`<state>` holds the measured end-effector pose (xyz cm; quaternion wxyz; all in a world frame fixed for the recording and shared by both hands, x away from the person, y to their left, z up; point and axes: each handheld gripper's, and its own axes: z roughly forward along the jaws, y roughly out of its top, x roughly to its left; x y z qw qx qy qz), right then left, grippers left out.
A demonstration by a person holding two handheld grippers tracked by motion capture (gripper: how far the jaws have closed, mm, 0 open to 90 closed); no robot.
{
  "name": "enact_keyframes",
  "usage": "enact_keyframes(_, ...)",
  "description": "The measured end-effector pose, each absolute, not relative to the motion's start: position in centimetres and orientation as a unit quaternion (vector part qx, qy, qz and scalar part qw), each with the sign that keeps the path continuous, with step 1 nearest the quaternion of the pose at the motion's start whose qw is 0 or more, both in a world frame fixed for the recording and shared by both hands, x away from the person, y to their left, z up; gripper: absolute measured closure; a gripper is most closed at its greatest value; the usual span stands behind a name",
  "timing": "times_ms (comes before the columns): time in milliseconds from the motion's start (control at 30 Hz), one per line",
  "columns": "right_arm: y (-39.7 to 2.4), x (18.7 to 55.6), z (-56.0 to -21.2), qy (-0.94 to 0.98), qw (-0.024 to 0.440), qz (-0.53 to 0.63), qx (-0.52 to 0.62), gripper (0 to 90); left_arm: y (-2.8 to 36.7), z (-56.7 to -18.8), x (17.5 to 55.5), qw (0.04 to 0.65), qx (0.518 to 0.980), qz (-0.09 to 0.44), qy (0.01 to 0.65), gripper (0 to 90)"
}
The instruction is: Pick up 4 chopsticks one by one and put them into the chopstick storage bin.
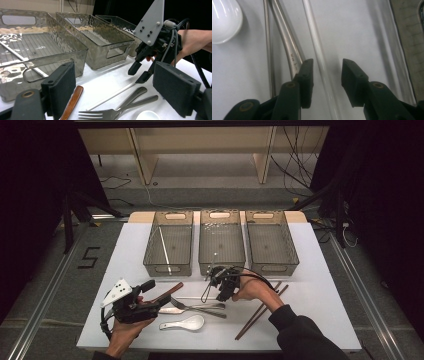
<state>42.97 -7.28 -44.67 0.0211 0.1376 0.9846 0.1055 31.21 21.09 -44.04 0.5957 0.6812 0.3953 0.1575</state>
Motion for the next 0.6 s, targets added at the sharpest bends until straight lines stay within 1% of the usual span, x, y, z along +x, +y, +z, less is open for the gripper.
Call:
enact_keyframes(200, -7.02, 43.02, -45.34, 0.988, 0.021, 0.091, 0.127, 69.6, 21.07, -44.04, 31.21, 0.596, 0.681, 0.158, 0.396, 18.2)
enact_keyframes(433, -6.84, 42.98, -45.62, 0.990, 0.018, 0.073, 0.116, 78.6, 21.05, -44.04, 31.20, 0.596, 0.680, 0.158, 0.396, 18.2)
enact_keyframes(600, -6.69, 42.81, -45.66, 0.992, 0.019, 0.070, 0.108, 81.6, 21.07, -44.04, 31.20, 0.596, 0.681, 0.157, 0.396, 18.2)
